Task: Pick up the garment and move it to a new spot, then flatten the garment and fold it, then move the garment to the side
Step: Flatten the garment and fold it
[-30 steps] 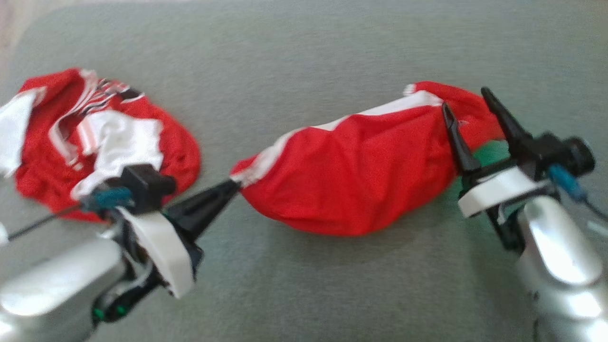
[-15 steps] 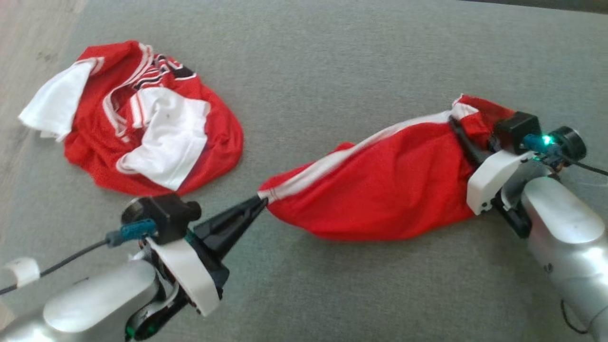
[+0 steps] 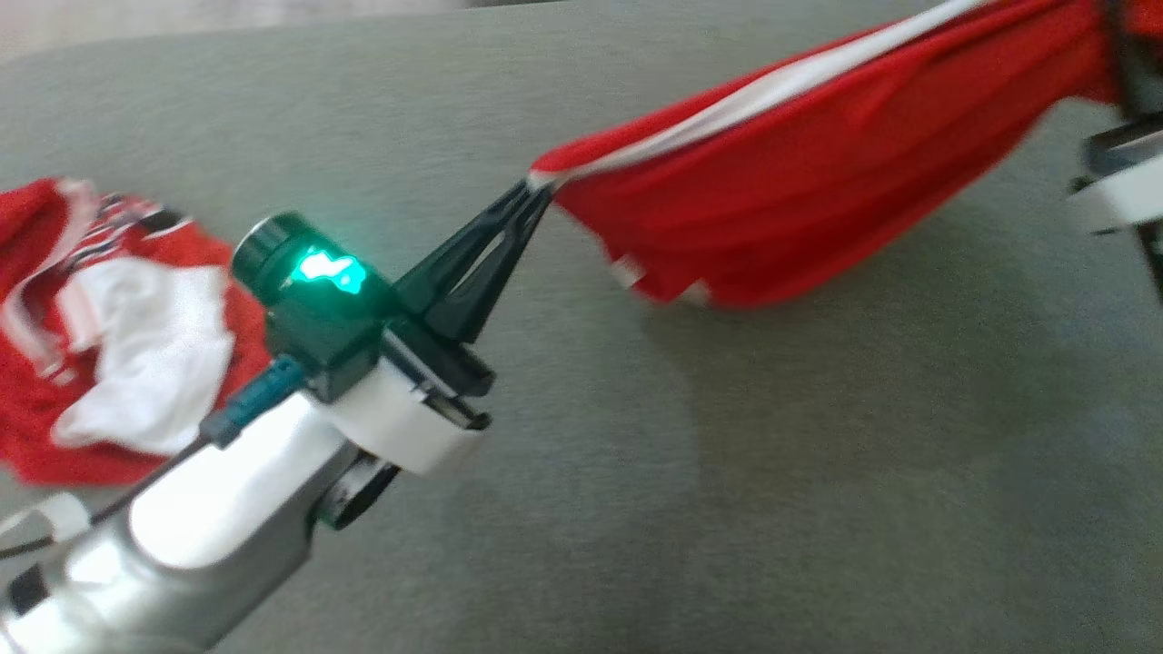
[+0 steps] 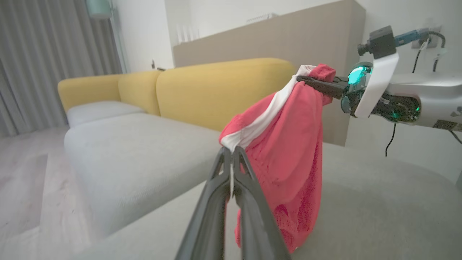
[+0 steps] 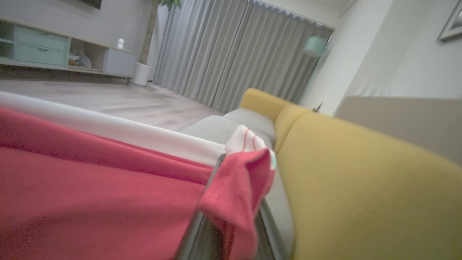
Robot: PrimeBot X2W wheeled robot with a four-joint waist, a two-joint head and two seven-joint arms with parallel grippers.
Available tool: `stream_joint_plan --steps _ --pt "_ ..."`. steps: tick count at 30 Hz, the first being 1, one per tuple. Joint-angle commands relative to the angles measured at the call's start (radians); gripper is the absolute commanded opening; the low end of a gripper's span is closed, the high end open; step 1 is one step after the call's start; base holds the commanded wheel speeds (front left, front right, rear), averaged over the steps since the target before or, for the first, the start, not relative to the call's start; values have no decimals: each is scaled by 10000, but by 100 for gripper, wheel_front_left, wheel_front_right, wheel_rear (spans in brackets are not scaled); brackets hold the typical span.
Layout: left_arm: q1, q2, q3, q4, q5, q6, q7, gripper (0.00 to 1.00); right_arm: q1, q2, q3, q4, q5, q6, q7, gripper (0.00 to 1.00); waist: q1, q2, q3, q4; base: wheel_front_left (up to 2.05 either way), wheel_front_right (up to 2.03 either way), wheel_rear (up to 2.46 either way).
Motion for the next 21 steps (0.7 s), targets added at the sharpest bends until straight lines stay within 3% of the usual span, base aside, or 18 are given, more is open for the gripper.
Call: stream_joint_plan --steps 1,4,5,8,9,10,16,21 --pt "-312 137 675 -227 253 71 -88 0 559 -189 -348 -550 -235 -9 -54 0 0 0 143 -698 0 0 0" --pt "144 -251 852 8 746 -178 -90 0 1912 154 -1070 -1514 -721 -9 -55 0 0 0 306 -1048 0 0 0" --pt "361 -334 865 151 830 -264 -90 0 2428 336 -1153 -1700 -774 -9 -55 9 0 0 362 -1141 0 0 0" --pt "1071 -481 913 634 1144 -359 -91 0 3968 1061 -1158 -2096 -723 -9 113 51 0 0 527 -1304 0 0 0" --pt "1321 -529 992 773 1250 -332 -91 0 4448 1318 -1159 -2166 -673 -9 161 91 0 0 578 -1312 0 0 0" --pt "1577 -580 1101 890 1353 -286 -91 0 4898 1548 -1146 -2197 -576 -9 192 100 0 0 635 -1296 0 0 0" --pt "3018 -907 2283 1310 2077 -168 -92 0 7104 2548 -1903 -2777 -192 -9 68 100 0 0 778 -1034 0 0 0" --pt "3529 -1219 3172 1415 2509 -498 -92 0 7775 2531 -1753 -3283 563 -9 26 100 0 0 730 -978 0 0 0"
